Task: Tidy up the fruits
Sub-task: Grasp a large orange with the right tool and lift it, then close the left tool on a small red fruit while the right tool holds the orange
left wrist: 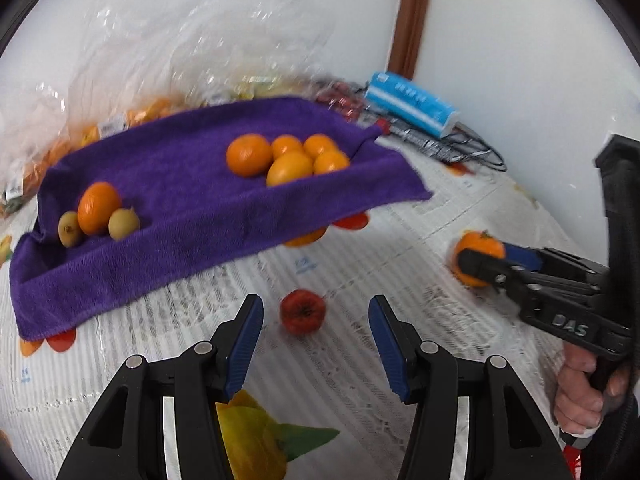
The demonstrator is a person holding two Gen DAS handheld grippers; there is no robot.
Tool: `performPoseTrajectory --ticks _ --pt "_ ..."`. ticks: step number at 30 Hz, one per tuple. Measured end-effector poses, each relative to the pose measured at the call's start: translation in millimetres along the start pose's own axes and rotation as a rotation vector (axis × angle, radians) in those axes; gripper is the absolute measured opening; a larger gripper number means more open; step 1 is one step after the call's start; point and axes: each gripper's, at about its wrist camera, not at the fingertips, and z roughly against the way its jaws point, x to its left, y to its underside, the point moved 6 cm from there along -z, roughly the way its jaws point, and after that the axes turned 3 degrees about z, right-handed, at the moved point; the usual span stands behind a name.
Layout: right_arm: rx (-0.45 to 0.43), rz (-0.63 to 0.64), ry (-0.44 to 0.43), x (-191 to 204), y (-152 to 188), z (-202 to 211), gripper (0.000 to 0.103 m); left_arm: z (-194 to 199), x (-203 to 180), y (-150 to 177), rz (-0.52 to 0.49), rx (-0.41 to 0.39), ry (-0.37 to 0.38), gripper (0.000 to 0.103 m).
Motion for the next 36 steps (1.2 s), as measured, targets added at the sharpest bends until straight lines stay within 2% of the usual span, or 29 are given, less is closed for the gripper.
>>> performPoseTrajectory --ticks 4,7,13,18,27,36 --pt "-0.009 -0.022 -0.005 -2.3 -0.6 0.7 0.044 -5.8 9.2 0.3 0.045 0.017 -0.003 0.045" --pt "-0.012 -0.038 -0.004 -5.5 -1.0 1.0 0.044 -7.4 8.5 1.5 0.036 0.023 -0.015 0.043" --pt "-0.013 -0.043 0.001 -6.6 -1.2 1.2 0.044 -8.9 6.4 0.7 0.019 0.030 -0.019 0.034" --pt "-0.020 -0.042 0.011 -7.4 -1.7 1.8 0.044 -9.9 1.9 1.4 -0.016 0.034 -0.057 0.034" --pt "-0.008 -0.045 0.010 -8.1 -0.9 -0.6 0.045 -9.8 3.2 0.5 0.003 0.036 -0.041 0.034" --pt "0.001 -0.048 0.019 -9.7 0.2 -3.1 0.045 -11.9 0.7 0.2 -0.006 0.036 -0.066 0.034"
